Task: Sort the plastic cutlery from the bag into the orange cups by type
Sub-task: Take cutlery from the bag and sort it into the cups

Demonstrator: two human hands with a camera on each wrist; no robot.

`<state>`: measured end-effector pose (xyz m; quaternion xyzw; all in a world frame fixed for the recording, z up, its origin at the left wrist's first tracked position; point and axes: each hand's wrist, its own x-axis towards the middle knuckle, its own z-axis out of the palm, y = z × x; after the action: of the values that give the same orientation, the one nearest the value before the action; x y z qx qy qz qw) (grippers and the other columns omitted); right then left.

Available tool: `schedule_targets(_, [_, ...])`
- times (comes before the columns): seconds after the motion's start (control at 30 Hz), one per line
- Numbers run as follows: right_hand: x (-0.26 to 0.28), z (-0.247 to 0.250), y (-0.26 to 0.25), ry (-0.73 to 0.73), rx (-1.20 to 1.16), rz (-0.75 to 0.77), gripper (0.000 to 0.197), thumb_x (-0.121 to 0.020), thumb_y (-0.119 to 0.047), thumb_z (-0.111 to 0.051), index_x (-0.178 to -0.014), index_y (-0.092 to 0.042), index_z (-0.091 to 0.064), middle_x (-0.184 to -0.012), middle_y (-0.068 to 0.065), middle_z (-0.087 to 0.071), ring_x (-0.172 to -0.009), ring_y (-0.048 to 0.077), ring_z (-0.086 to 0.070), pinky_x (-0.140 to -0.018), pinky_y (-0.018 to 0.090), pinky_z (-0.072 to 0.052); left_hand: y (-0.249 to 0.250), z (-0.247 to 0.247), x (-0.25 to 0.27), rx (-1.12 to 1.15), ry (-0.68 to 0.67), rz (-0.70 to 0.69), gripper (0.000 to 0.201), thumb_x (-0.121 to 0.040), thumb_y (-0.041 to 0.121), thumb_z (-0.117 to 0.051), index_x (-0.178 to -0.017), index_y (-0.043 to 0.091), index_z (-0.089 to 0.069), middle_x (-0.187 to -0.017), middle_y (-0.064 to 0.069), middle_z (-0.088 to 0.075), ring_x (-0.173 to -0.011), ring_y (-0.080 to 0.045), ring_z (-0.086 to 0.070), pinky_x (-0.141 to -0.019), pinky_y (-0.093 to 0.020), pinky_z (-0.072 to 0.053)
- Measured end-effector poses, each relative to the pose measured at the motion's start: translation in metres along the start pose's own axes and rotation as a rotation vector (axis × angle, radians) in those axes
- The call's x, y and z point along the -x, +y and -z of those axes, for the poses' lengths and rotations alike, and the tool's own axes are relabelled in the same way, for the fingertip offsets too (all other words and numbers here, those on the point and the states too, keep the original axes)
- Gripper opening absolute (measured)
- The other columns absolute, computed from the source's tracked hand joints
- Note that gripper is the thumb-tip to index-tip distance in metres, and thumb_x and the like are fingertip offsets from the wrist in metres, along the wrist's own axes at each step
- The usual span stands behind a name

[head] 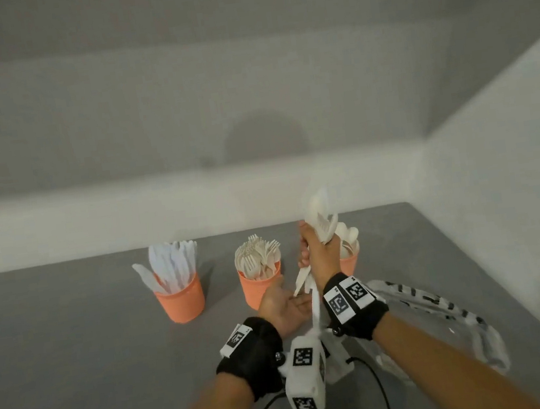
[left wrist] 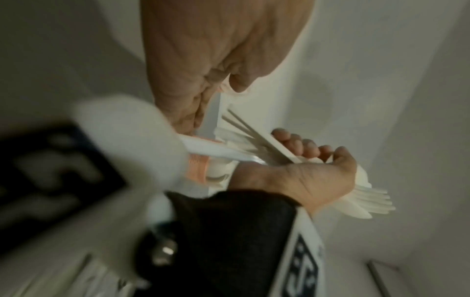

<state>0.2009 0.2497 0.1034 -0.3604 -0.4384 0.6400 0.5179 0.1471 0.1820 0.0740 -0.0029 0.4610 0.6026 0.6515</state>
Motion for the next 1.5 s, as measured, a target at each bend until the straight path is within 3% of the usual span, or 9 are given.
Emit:
schedule_targets(0.1, [0.001, -0.02, 0.01, -0.001, 0.005, -0.014, 0.035, -0.088, -0.018, -0.061, -0.056, -0.013, -0.046, -0.033, -0.008, -0.04, -0.027, 0.005, -0.033, -0.033, 0.017, -0.027, 0.01, 0.013, 0.0, -0.117, 0.108, -0.075, 0.047, -0.098, 0.04, -0.032, -0.086, 0.001, -0.055, -0.061, -0.012, -0.06, -0.056, -0.023, -0.057, -0.057, -0.032, -0.049])
schedule_targets(0.2, [-0.001, -0.035, 0.007, -0.017, -0.036, 0.004, 0.031, -0.088, -0.017, -0.061, -0.061, -0.011, -0.047, -0.033, -0.008, -0.042, -0.027, 0.004, -0.034, -0.032, 0.016, -0.027, 0.009, 0.039, -0.008, -0.175, 0.201, -0.046, 0.052, -0.099, 0.041, -0.029, -0.087, -0.001, -0.057, -0.079, -0.016, -0.059, -0.069, -0.025, -0.054, -0.064, -0.032, -0.046])
schedule_targets(0.3, [0.001, -0.045, -0.002, -0.046, -0.075, 0.024, 0.031, -0.09, -0.015, -0.058, -0.061, -0.011, -0.047, -0.033, -0.008, -0.041, -0.027, 0.004, -0.032, -0.031, 0.016, -0.026, 0.007, 0.055, -0.009, -0.082, 0.137, 0.034, 0.063, -0.098, 0.044, -0.027, -0.096, -0.01, -0.058, -0.088, -0.023, -0.062, -0.08, -0.031, -0.058, -0.078, -0.038, -0.046])
schedule_targets(0.57, [0.005, -0.051, 0.021, -0.13, -0.006, -0.01, 0.029, -0.085, -0.007, -0.061, -0.057, -0.007, -0.054, -0.04, -0.001, -0.052, -0.036, 0.011, -0.049, -0.044, 0.022, -0.044, 0.042, 0.03, 0.004, 0.202, -0.103, -0.09, 0.061, -0.096, 0.052, -0.022, -0.115, 0.004, -0.055, -0.093, -0.016, -0.067, -0.08, -0.027, -0.068, -0.064, -0.036, -0.059])
schedule_targets(0.8, [-0.008, -0.047, 0.038, -0.053, 0.148, -0.119, 0.035, -0.088, -0.022, -0.062, -0.059, -0.012, -0.044, -0.031, -0.008, -0.039, -0.028, 0.004, -0.037, -0.035, 0.016, -0.033, 0.049, 0.033, 0.004, -0.371, -0.055, -0.109, 0.039, -0.098, 0.042, -0.033, -0.084, 0.013, -0.055, -0.079, -0.009, -0.06, -0.073, -0.019, -0.061, -0.077, -0.033, -0.052])
schedule_targets(0.97, [-0.012, -0.042, 0.039, -0.324, 0.274, -0.277, 0.026, -0.093, -0.023, -0.054, -0.07, -0.011, -0.051, -0.039, -0.004, -0.037, -0.031, 0.007, -0.035, -0.036, 0.017, -0.032, 0.068, 0.046, 0.004, -0.532, -0.17, -0.307, 0.034, -0.087, 0.047, -0.053, -0.093, 0.013, -0.058, -0.076, 0.001, -0.06, -0.075, -0.012, -0.055, -0.085, -0.03, -0.041])
schedule_targets(1.1, [-0.003, -0.047, 0.05, -0.486, 0.388, -0.377, 0.027, -0.095, -0.011, -0.04, -0.068, -0.013, -0.044, -0.032, -0.008, -0.031, -0.025, 0.005, -0.03, -0.032, 0.012, -0.025, 0.082, 0.046, 0.001, -0.596, -0.193, -0.4, 0.051, -0.075, 0.039, -0.07, -0.11, 0.004, -0.059, -0.07, 0.0, -0.066, -0.062, -0.014, -0.061, -0.072, -0.029, -0.049])
schedule_targets(1.3, [0.002, -0.042, 0.045, -0.806, 0.359, -0.641, 0.03, -0.092, -0.015, -0.046, -0.063, -0.013, -0.051, -0.034, -0.004, -0.038, -0.03, 0.009, -0.04, -0.038, 0.017, -0.037, 0.087, 0.044, -0.005, -0.474, -0.058, -0.503, 0.011, -0.082, 0.017, -0.068, -0.077, 0.008, -0.063, -0.072, -0.007, -0.065, -0.066, -0.018, -0.064, -0.054, -0.022, -0.052])
schedule_targets(1.5, [0.002, -0.053, 0.062, -0.52, 0.542, -0.222, 0.011, -0.092, -0.009, -0.048, -0.101, -0.011, -0.055, -0.064, 0.004, -0.06, -0.058, 0.016, -0.059, -0.059, 0.025, -0.052, 0.079, 0.031, -0.018, -0.505, 0.215, -0.661, 0.027, -0.081, 0.02, -0.07, -0.061, 0.008, -0.056, -0.052, -0.002, -0.059, -0.037, -0.006, -0.054, -0.036, -0.012, -0.04])
